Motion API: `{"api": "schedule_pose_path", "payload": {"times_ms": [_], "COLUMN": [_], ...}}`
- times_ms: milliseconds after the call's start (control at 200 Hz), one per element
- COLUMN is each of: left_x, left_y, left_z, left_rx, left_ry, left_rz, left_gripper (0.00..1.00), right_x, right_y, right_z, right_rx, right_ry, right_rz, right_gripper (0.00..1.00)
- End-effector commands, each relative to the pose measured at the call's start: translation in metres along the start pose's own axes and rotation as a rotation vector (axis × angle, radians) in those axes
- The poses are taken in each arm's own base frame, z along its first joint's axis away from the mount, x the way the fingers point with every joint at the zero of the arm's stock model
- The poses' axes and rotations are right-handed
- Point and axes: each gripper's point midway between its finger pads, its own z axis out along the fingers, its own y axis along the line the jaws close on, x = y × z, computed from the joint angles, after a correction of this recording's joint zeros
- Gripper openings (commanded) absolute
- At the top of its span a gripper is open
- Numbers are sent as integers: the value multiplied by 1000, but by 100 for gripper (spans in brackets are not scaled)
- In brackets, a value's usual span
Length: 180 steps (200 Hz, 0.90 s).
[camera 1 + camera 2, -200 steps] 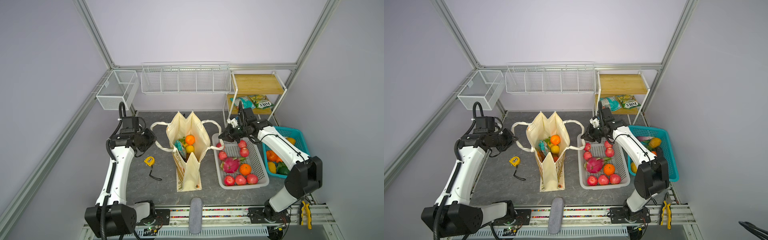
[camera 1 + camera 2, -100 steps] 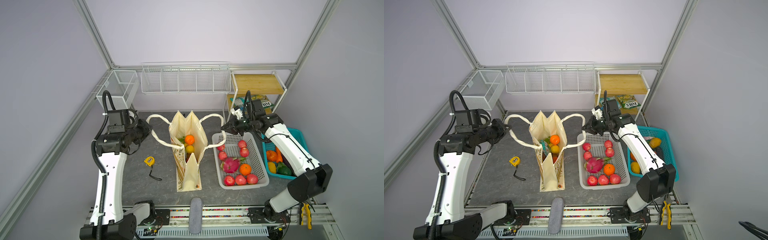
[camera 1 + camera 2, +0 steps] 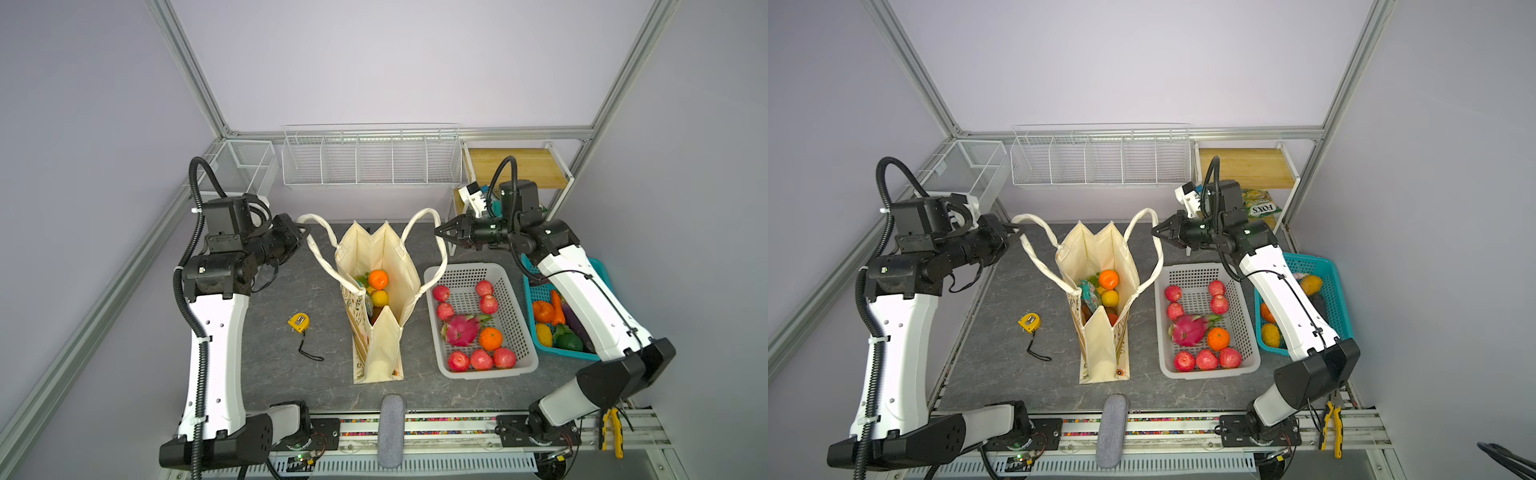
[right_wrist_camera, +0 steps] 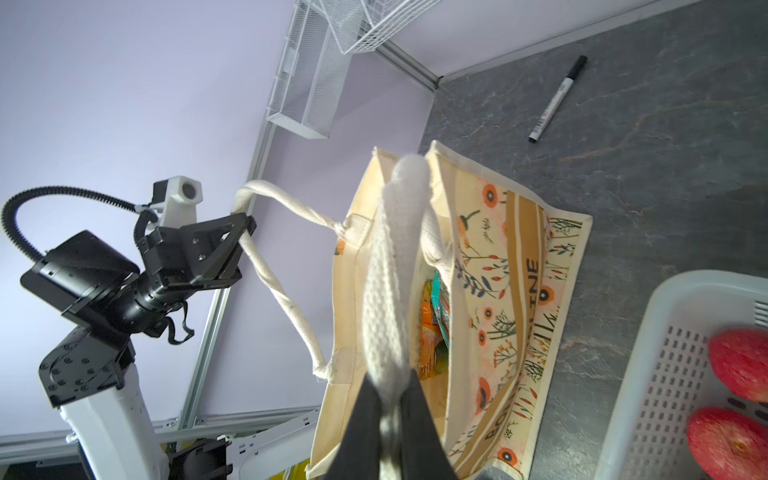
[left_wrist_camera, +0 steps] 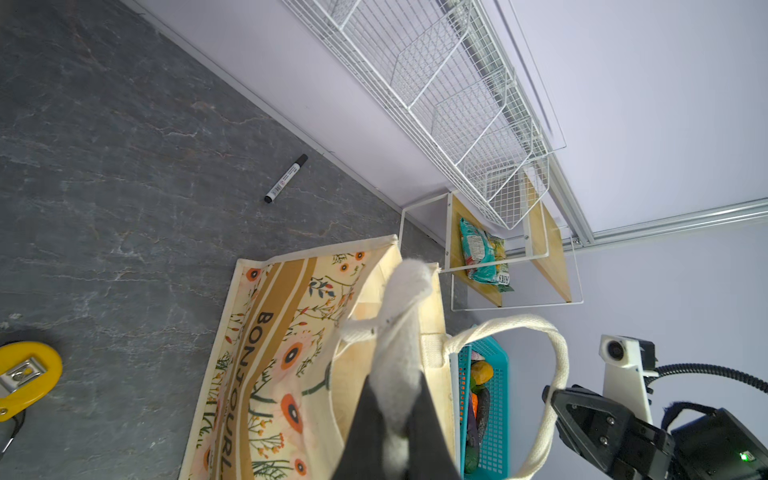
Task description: Place the food into the grocery bag and tie it
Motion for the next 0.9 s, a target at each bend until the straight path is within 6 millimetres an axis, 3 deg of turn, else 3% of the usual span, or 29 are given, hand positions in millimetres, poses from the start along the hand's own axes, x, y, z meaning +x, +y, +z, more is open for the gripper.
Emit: {"api": "schedule_pose_path", "payload": {"times_ms": [0,220,485,895], "left_x": [-3,5,7,15], "left_y": [-38,-71,-94,-125], "left_z": [0,18,33,52], "left_rx": [110,203,241,312], "left_ry": [5,47,58,93], "left_rz": [45,42,66,97], "left_gripper": [0,0,0,0], "right_x": [0,16,33,53], "right_y": [19,48,76,84], "right_z": [14,42,69,98], "right_rx": [-65,-130,-187,-232], "right_ry": [15,66,133,213], "right_rz": [-80,-184,-285,-314], "right_gripper": [7,7,7,7]}}
